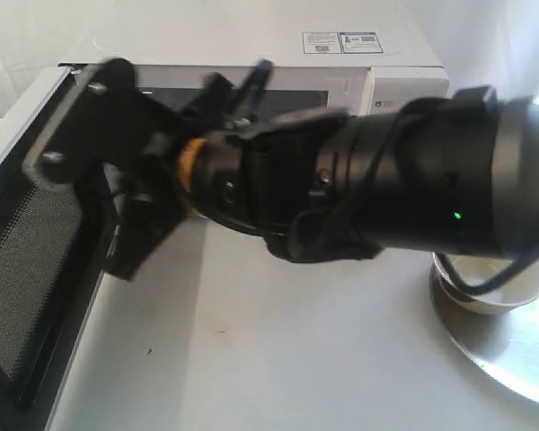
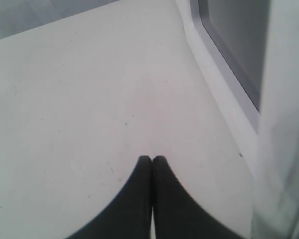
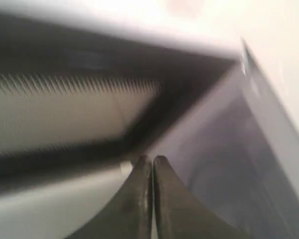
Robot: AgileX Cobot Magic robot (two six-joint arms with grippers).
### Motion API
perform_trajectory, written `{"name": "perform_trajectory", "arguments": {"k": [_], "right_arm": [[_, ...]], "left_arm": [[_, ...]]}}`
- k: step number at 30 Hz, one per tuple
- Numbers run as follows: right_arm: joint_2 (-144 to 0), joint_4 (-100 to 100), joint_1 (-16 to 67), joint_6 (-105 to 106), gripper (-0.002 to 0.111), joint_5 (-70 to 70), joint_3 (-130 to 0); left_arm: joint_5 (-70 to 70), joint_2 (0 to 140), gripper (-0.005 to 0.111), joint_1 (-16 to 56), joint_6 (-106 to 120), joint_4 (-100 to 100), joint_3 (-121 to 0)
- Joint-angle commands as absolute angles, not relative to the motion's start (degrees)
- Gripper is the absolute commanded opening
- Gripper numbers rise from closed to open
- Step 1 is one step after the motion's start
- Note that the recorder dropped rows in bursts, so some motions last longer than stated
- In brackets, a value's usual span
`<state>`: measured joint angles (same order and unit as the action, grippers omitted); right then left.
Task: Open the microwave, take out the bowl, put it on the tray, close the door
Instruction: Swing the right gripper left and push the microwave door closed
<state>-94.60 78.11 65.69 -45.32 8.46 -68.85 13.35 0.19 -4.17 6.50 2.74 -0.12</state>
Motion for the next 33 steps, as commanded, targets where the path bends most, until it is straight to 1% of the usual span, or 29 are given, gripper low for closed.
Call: {"name": "perform_trajectory", "arguments": {"k": [1,4,6,11,15,17,19,23,25,31,33], "right_arm": [[-97.1,80.4,68.5,-47.0,0.0,0.3,-81.7],[-101.2,79.2,69.4,-48.4,0.0,-4.8,-90.1],[-104.6,79.1,70.3,-50.6,0.0,-5.5,-95.4],[-115.3,79.5,74.4,-49.6,0.0,-0.4,-106.7],[-123.8,79.6,77.5,-41.8,0.0,4.3,-114.4],[-126.8,79.8,78.6,-33.9,0.0,6.6,-115.5],[-128.0,79.8,79.9,-24.0,0.0,13.1,-115.5],[-128.1,81.3,82.4,-11.5,0.0,33.8,-115.5],[-127.1,84.4,82.9,-11.3,0.0,44.3,-115.5],[-123.1,92.5,82.9,-12.5,0.0,70.0,-115.5],[-122.2,96.6,82.9,-13.1,0.0,70.0,-115.4]], "left_arm": [[13.3,0.0,0.0,-3.9,6.2,2.6,0.0],[13.3,0.0,0.0,-3.9,6.2,2.6,0.0],[13.3,0.0,0.0,-3.9,6.2,2.6,0.0],[13.3,0.0,0.0,-3.9,6.2,2.6,0.0],[13.3,0.0,0.0,-3.9,6.2,2.6,0.0],[13.3,0.0,0.0,-3.9,6.2,2.6,0.0],[13.3,0.0,0.0,-3.9,6.2,2.6,0.0],[13.3,0.0,0.0,-3.9,6.2,2.6,0.0],[13.3,0.0,0.0,-3.9,6.2,2.6,0.0],[13.3,0.0,0.0,-3.9,6.2,2.6,0.0],[13.3,0.0,0.0,-3.9,6.2,2.6,0.0]]}}
